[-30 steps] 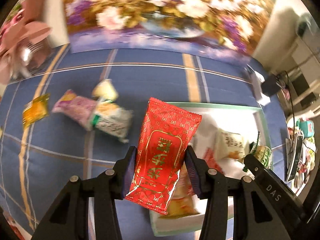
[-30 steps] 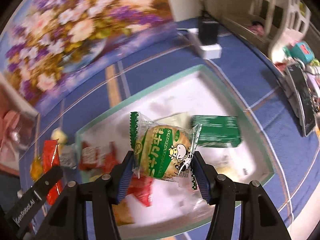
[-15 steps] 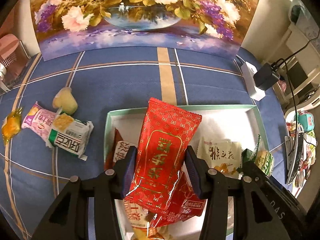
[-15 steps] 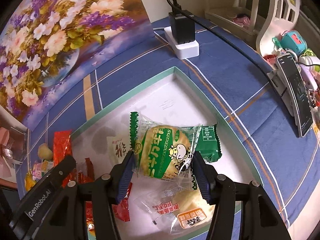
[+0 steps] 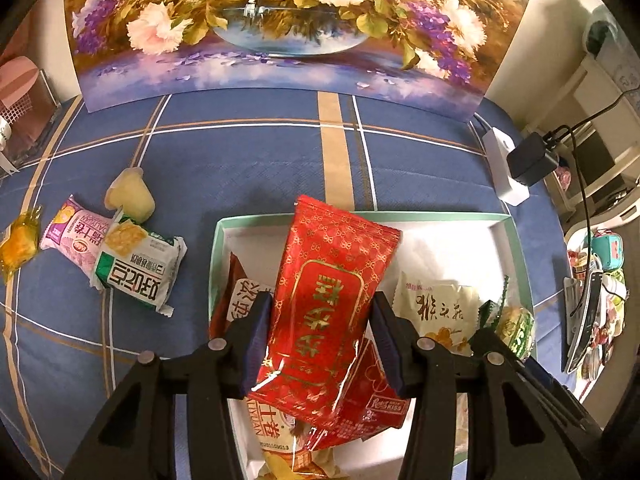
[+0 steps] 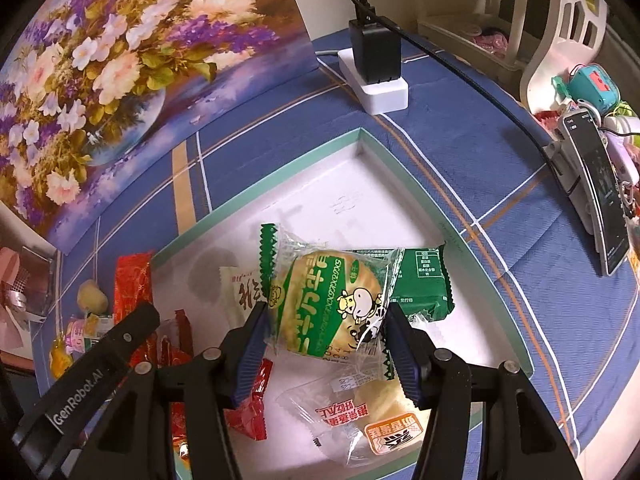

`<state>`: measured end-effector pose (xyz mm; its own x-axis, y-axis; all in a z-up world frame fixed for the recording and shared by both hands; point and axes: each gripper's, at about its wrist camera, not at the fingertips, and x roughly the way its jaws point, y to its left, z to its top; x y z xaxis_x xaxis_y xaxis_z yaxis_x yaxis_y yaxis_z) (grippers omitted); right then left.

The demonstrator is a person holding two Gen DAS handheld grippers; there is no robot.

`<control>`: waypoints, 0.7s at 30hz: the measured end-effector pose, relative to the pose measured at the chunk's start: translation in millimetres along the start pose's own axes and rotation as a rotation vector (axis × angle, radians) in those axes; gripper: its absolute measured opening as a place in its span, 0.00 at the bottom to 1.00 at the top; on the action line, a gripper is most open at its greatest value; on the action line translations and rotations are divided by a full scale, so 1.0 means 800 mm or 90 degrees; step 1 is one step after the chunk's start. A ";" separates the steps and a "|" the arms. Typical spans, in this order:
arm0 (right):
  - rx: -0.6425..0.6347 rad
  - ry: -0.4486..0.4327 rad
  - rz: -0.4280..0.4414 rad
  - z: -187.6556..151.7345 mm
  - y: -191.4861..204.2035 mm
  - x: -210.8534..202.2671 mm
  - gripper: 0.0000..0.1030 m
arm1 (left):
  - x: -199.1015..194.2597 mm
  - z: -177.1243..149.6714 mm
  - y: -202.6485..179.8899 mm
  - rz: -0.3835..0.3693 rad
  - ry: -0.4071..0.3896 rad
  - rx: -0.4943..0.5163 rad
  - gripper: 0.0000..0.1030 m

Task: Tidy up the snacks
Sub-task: 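Open the right tool to drop the biscuit while the left drops the red packet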

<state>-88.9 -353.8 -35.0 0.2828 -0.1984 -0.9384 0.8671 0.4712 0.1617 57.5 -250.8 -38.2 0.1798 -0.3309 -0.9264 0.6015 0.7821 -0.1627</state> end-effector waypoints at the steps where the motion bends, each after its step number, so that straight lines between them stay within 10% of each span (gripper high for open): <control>1: -0.001 0.001 0.000 0.000 0.000 0.000 0.59 | -0.001 0.000 0.000 -0.001 0.000 0.000 0.49; 21: -0.046 0.001 0.011 -0.002 0.019 0.003 0.69 | -0.013 0.014 0.038 0.107 -0.005 -0.040 0.81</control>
<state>-75.5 -345.5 -35.2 0.2964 -0.1884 -0.9363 0.8301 0.5357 0.1550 82.4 -229.3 -30.0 0.2799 -0.1958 -0.9398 0.5125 0.8583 -0.0261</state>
